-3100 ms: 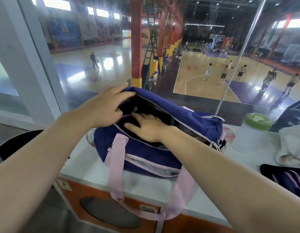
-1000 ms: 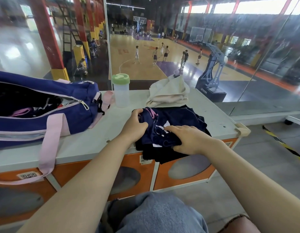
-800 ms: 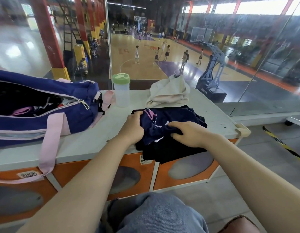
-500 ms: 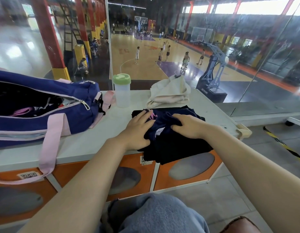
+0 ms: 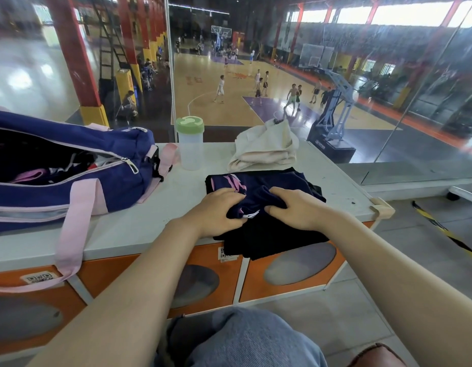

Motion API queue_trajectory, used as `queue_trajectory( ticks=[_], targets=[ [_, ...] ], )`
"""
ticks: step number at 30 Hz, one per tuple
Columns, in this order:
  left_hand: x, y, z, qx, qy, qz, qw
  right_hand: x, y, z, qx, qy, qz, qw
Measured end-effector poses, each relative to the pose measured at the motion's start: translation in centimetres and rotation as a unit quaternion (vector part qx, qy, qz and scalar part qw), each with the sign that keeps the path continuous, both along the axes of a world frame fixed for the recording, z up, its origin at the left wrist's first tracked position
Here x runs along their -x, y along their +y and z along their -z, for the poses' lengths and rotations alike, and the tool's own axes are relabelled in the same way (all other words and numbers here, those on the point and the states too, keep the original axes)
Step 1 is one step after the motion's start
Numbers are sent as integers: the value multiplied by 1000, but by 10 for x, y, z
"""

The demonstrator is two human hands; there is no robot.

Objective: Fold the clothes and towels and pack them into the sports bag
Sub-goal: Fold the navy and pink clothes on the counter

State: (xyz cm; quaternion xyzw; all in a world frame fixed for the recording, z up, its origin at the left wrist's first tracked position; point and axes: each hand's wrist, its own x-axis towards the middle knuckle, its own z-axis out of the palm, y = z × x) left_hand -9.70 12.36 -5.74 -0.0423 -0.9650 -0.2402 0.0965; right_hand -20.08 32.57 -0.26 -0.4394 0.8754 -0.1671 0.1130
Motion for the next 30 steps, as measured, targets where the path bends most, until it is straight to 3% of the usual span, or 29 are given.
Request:
queue_trajectory(
  ticks=[4, 7, 11, 15, 20, 23, 25, 28, 30],
  targets=[
    [2, 6, -1, -52, 46, -41, 997, 0, -1, -1, 21, -4, 10, 1000],
    [4, 10, -6, -32, 57, -95, 993, -1, 3, -1, -14, -10, -3, 1000],
    [4, 7, -7, -7, 65, -82, 994, -8, 1, 17, -70, 120, -34, 990],
    [2, -9, -8, 55, 60, -102, 991, -18, -14, 27, -4, 148, -57, 987],
    [-5, -20, -17, 72, 97, -174, 977, -17, -43, 27, 32, 110, -48, 992],
    [-5, -29, -8, 62, 108, -244, 962, -16, -60, 30, 42, 144, -34, 988],
    [-5, -30, -3, -10, 101, -327, 940, -16, -66, 32, 54, 165, -13, 985],
    [-2, -27, -5, -218, 81, -406, 884, -18, -64, 34, 89, 163, 3, 983],
    [1, -27, -6, -260, 39, -419, 869, -19, -59, 35, 113, 160, -8, 981]
  ],
)
